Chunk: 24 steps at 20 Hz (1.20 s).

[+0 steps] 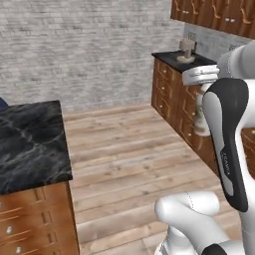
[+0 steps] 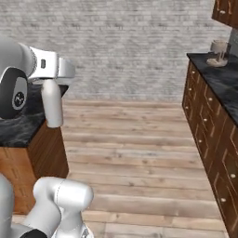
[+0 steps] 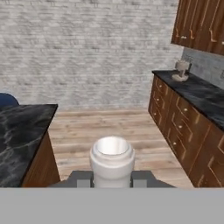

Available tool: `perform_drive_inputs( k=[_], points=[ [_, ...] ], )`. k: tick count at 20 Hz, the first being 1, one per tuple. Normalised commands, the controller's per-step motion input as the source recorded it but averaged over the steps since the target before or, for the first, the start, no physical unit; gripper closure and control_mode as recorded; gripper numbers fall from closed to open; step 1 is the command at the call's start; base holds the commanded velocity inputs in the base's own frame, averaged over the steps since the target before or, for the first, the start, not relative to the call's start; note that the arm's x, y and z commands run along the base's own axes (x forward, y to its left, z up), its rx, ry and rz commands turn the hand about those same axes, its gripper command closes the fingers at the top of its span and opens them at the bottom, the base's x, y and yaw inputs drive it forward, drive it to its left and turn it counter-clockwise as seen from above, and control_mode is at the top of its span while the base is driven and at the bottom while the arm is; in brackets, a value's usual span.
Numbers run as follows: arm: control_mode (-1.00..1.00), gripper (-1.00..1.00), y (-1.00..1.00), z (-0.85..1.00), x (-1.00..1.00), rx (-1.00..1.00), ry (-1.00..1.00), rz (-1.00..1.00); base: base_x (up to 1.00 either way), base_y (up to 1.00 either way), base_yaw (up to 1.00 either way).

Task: Get the candle and the liquor from the cabinet and move them to the dining counter.

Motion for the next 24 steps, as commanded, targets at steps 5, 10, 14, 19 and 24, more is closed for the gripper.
perform_drive_inputs(
  k=[5, 10, 14, 19, 24],
  points=[
    [1.0, 1.0, 0.0, 0.0, 0.0, 0.0, 0.0, 0.0, 1.0, 0.0, 0.04],
    [1.0, 1.0, 0.0, 0.0, 0.0, 0.0, 0.0, 0.0, 1.0, -0.01, 0.04],
    [1.0, 1.0, 0.0, 0.0, 0.0, 0.0, 0.0, 0.0, 1.0, -0.04, 0.04],
    [1.0, 1.0, 0.0, 0.0, 0.0, 0.0, 0.0, 0.0, 1.0, -0.21, 0.07],
    [1.0, 1.0, 0.0, 0.0, 0.0, 0.0, 0.0, 0.0, 0.95, -0.37, 0.14]
  ],
)
